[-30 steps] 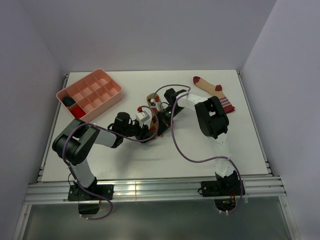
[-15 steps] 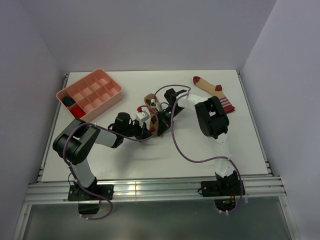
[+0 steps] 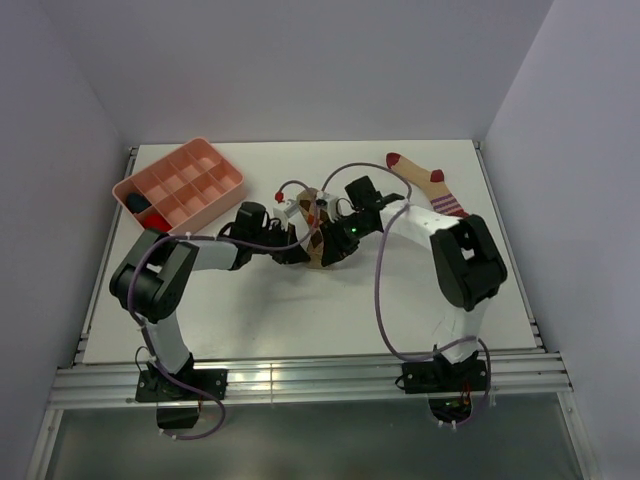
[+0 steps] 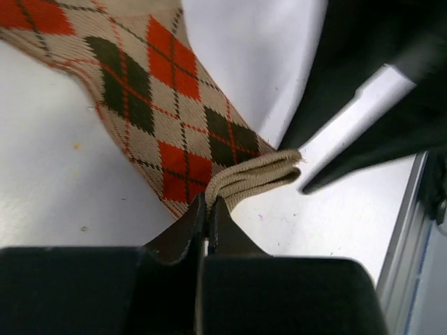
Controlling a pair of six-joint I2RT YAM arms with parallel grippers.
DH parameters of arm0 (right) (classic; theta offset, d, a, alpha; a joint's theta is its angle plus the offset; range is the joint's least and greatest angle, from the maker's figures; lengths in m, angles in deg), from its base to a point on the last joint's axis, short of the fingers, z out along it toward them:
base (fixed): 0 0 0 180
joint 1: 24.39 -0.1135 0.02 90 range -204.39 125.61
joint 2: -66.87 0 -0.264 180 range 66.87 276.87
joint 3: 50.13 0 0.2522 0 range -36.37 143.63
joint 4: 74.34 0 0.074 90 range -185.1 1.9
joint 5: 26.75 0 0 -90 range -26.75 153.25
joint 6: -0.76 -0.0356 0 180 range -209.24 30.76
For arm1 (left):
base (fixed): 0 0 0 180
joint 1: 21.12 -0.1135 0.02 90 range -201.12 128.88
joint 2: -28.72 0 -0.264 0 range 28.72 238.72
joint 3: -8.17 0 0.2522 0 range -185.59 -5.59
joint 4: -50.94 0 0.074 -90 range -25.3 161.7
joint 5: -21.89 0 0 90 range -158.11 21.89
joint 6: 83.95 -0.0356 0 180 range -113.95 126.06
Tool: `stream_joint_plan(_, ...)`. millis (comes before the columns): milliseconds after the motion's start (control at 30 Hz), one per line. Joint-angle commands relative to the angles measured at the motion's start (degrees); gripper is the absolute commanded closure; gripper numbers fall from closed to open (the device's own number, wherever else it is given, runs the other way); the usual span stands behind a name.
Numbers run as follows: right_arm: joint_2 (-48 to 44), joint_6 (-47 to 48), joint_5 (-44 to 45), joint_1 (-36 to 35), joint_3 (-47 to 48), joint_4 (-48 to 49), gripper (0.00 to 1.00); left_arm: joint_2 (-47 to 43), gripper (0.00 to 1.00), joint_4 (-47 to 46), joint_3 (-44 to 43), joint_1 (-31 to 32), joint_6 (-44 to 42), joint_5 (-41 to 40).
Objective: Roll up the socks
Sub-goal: Roll the sock at the center of the board.
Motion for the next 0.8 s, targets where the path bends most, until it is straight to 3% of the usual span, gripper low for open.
stream_joint_plan(0, -8.04, -5.43, 5.19, 0.13, -5.33, 13.87, 0.60, 0.04, 1.00, 6.30, -3.49, -1.34, 3.56, 0.48)
stream_joint_plan(67, -12.52, -7.46, 7.83, 0.05, -10.34, 19.31, 0.52, -0.40, 1.00, 10.34, -5.24, -1.60, 3.83, -0.74)
stream_joint_plan(233, -21.39, -8.70, 19.06, -2.58, -20.88, 28.03, 0.45, 1.69, 1.00, 20.54, -10.34, -1.78, 2.07, -2.86)
stream_joint_plan(467, -25.01, -8.17, 30.24, -9.53, -26.00, 34.28, 0.44, 2.76, 1.00, 22.92, -10.96, -1.51, 0.31, -0.04)
stream_joint_plan(767, -26.86, -1.05, 46.49, -19.54, -29.78, 41.14, 0.45, 7.59, 0.99, 33.11, -16.40, -0.81, -1.10, -3.99)
